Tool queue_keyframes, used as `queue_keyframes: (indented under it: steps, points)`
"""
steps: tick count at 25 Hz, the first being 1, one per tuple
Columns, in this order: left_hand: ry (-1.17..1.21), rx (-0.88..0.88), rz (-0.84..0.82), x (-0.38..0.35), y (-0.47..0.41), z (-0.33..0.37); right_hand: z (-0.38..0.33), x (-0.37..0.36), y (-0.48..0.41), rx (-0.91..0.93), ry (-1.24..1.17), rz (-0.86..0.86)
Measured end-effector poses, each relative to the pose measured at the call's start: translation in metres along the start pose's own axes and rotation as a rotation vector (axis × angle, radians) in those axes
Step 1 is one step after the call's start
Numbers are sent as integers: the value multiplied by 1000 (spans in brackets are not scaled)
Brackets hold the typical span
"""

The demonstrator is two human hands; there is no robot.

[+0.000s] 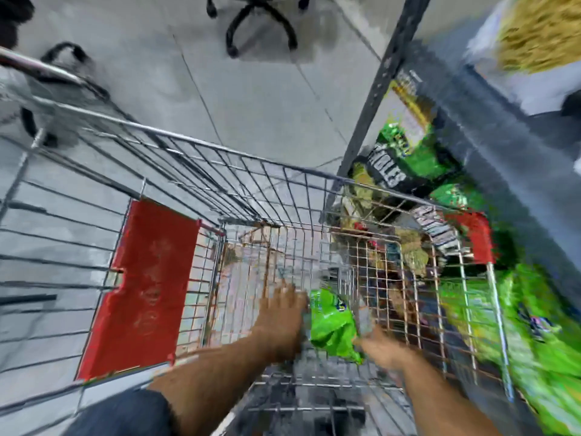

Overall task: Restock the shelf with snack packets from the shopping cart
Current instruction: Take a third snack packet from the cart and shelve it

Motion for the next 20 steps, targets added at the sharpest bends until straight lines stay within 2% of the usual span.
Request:
queue_keyframes:
  steps: [3,6,8,10,12,13,15,16,18,20]
  points:
    - [-8,-57,16,-26,17,11,-18,-11,8,-53,-72,-100]
    - [156,-113,164,-15,35,5,-57,-21,48,5,-646,-157]
    - [476,-202,271,14,45,14,-78,-12,84,92,-916,-130]
    - [772,-332,273,50,55,47,-84,14,123,232,-979,18]
    - [1002,-384,219,83,63,83,-76,60,174,430,-949,276]
    - [1104,-386,178,97,65,99,-61,86,200,505,-895,459]
    - [1262,-474,27,126,76,147,-13,131,257,549,-732,808]
    - [1306,-554,-52,142,86,177,15,142,280,527,-650,899]
    - [1334,-705,-196,168,114,240,61,143,307,544,-638,850]
    - [1371,-811,-289,185,143,303,98,136,328,618,-761,793]
Point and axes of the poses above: each hand's wrist, its own y-axis away from the middle knuckle, its own x-axis out of the back of the hand, z = x × y, the point moved 8 cm from there along -y, towards the middle knuckle, and after that the axes turned 9 degrees about y, right-handed, at the moved point
